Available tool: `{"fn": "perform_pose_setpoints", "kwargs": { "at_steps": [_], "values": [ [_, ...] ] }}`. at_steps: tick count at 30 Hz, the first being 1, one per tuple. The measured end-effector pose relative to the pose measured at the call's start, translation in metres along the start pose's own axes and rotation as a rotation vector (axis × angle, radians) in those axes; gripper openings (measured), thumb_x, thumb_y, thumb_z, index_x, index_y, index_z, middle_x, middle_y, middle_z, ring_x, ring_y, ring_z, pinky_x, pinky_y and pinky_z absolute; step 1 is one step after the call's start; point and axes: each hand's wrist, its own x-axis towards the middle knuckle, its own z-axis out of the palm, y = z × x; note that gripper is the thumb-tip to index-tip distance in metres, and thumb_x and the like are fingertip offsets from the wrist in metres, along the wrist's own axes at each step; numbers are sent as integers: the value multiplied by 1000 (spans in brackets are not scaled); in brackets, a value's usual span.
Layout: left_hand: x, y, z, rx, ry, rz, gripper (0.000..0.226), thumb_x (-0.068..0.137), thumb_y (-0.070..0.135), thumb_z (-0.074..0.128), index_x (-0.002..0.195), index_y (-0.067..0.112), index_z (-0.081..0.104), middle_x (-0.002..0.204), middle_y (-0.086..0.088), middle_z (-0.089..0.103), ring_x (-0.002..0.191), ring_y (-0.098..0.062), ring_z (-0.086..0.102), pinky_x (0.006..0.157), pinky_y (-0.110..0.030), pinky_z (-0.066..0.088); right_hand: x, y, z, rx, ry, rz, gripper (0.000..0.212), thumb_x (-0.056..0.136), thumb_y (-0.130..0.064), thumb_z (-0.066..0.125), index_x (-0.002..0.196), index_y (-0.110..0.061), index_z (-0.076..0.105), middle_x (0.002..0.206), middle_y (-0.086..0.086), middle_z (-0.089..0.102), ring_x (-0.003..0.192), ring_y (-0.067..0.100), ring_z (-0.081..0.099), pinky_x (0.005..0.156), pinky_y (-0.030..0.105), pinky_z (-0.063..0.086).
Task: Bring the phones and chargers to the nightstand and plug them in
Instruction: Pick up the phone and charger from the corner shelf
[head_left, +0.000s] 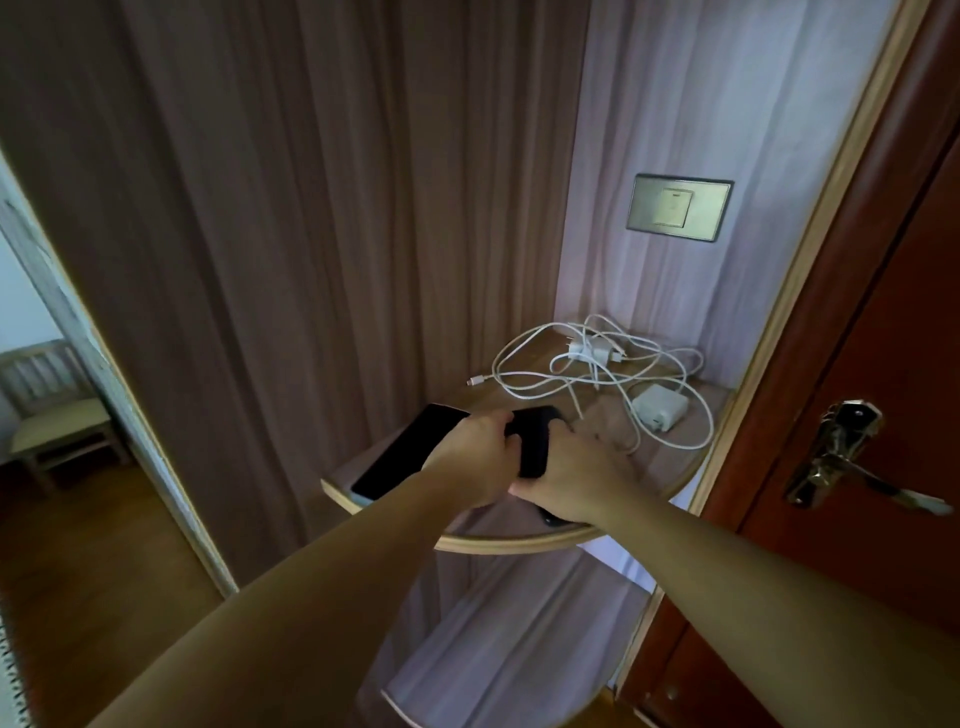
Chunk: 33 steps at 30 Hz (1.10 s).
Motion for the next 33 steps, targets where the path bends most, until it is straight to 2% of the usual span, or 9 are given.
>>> {"fn": "perform_pose_setpoints", "kwargs": {
  "at_steps": [4,9,14,16,19,22,24,29,33],
  "values": [
    [9,-2,-4,-33,31,5,15,93,24,47,95,14,58,81,-2,62,85,-27,63,66,-28,40,6,-2,1,86,60,31,71,62,-51,70,121,-20,47,121,6,56,111,32,54,88,46,50],
    [18,3,-12,-221,107,-20,31,91,17,52,121,9,58,115,-12,67,104,-26,61,76,-21,41,6,-2,-1,256,120,-52,75,56,-46,75,121,-25,42,123,1,51,108,25,52,80,36,46],
    [33,14,-33,-263,305,-132,49,86,28,58,133,14,47,132,-12,47,116,-30,49,96,-41,45,5,-22,-23,406,279,-123,60,57,-45,77,102,-29,41,111,-6,45,93,14,42,63,23,33],
    [36,20,-43,-393,351,-219,58,85,26,61,137,13,41,133,-11,45,116,-29,49,93,-39,47,5,-31,-33,483,349,-130,59,56,-44,79,99,-26,42,109,-2,47,94,18,47,66,26,38],
    [39,31,-55,-877,227,-397,48,87,22,63,129,4,50,111,-12,64,91,-25,65,70,-36,55,7,-39,-45,559,427,-115,60,56,-40,79,100,-23,43,108,1,46,98,25,49,77,36,46],
    [38,34,-54,-1216,-120,-392,25,89,18,61,109,5,66,81,-9,74,68,-21,71,51,-29,55,10,-39,-49,567,494,-116,54,59,-34,78,98,-22,42,105,0,42,97,25,49,72,31,42],
    [40,32,-49,-1276,-230,-385,25,90,17,59,112,7,66,88,-9,75,75,-21,71,54,-30,55,12,-35,-48,548,505,-138,52,61,-32,78,97,-22,42,103,-1,41,96,23,48,71,30,42],
    [50,33,-35,-1300,-209,-423,16,90,15,59,104,9,65,84,-8,77,73,-22,74,50,-30,55,16,-4,-47,546,460,-242,36,76,-34,71,102,-22,49,103,-9,48,93,12,51,72,19,42],
    [56,32,-26,-1301,-157,-458,21,86,16,63,107,12,60,99,-11,73,87,-29,71,59,-36,57,27,54,-59,372,481,-153,12,84,-10,62,95,-12,65,95,5,67,87,24,62,76,32,48]
  ]
}}
